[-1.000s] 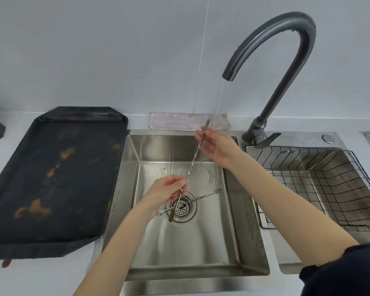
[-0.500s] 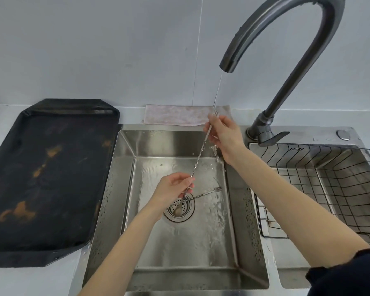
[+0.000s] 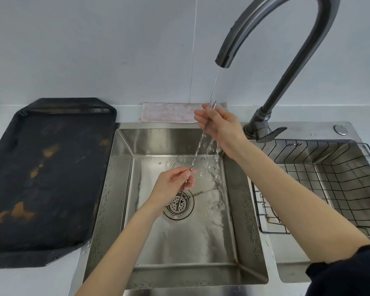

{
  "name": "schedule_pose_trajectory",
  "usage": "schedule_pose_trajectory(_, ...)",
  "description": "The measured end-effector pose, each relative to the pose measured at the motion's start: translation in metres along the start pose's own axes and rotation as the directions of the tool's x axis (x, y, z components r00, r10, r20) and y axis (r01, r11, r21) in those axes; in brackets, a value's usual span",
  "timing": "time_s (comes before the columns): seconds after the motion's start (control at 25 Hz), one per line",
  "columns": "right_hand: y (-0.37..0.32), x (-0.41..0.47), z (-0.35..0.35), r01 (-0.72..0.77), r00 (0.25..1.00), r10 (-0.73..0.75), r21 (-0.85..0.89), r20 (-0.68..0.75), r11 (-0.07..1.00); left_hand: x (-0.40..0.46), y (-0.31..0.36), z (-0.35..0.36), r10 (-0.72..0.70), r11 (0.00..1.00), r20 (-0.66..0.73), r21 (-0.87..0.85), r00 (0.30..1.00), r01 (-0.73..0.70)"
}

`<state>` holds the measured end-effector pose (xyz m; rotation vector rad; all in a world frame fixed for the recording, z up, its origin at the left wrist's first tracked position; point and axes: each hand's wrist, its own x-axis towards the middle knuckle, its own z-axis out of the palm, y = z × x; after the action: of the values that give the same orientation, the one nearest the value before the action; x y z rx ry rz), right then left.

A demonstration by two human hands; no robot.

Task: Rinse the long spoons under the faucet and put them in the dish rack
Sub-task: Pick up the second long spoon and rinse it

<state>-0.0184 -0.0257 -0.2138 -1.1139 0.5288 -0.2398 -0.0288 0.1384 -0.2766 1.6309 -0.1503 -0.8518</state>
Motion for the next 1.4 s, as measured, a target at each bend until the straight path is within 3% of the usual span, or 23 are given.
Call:
schedule_pose_trajectory(0.16,-0.002,-0.001,0.004,-0.026,0.999,0.024,0.044,0.048,0.999,-0.004,0.003,-0.003,0.010,1.000,0.078,-0.027,0.997,-0.008)
schedule_pose_trajectory(0.36,-0.004,0.002,0.007,0.068,0.995,-0.063,0.062,-0.082,0.996,-0.005,0.004,-0.005,-0.063,0.966,0.142,-0.238,0.988,0.096)
schedule_pose_trajectory(0.52,-0.004,0.006,0.008,0.082,0.992,-0.083,-0.019,-0.100,0.996,-0.007,0.007,-0.005,-0.075,0.969,0.141,-0.225,0.987,0.106)
schedule_pose_trajectory(0.6,-0.005,0.010,0.006,0.113,0.988,-0.121,-0.092,-0.095,0.989,-0.009,0.010,-0.006,-0.064,0.975,0.143,-0.204,0.988,0.093)
schedule_pose_trajectory(0.72,0.001,0.014,-0.003,0.159,0.980,-0.192,-0.356,-0.059,0.921,-0.014,0.017,-0.011,-0.008,0.983,0.179,-0.181,0.984,0.041)
schedule_pose_trajectory(0.84,0.018,0.014,-0.021,0.061,0.987,-0.129,-0.519,-0.094,0.852,-0.017,0.035,-0.013,0.044,0.972,0.236,-0.234,0.971,0.013)
schedule_pose_trajectory(1.0,0.056,-0.005,-0.042,-0.074,0.992,-0.011,-0.635,-0.128,0.769,-0.005,0.062,-0.014,0.118,0.942,0.210,-0.332,0.971,-0.043)
schedule_pose_trajectory(1.16,0.093,-0.036,-0.052,-0.096,0.995,0.063,-0.748,-0.072,0.656,0.016,0.082,0.003,0.156,0.975,0.098,-0.178,0.983,-0.137)
schedule_pose_trajectory(1.4,0.113,-0.069,-0.060,-0.080,0.997,0.037,-0.824,-0.072,0.560,0.044,0.082,0.030,0.206,0.956,-0.059,0.224,0.977,-0.188)
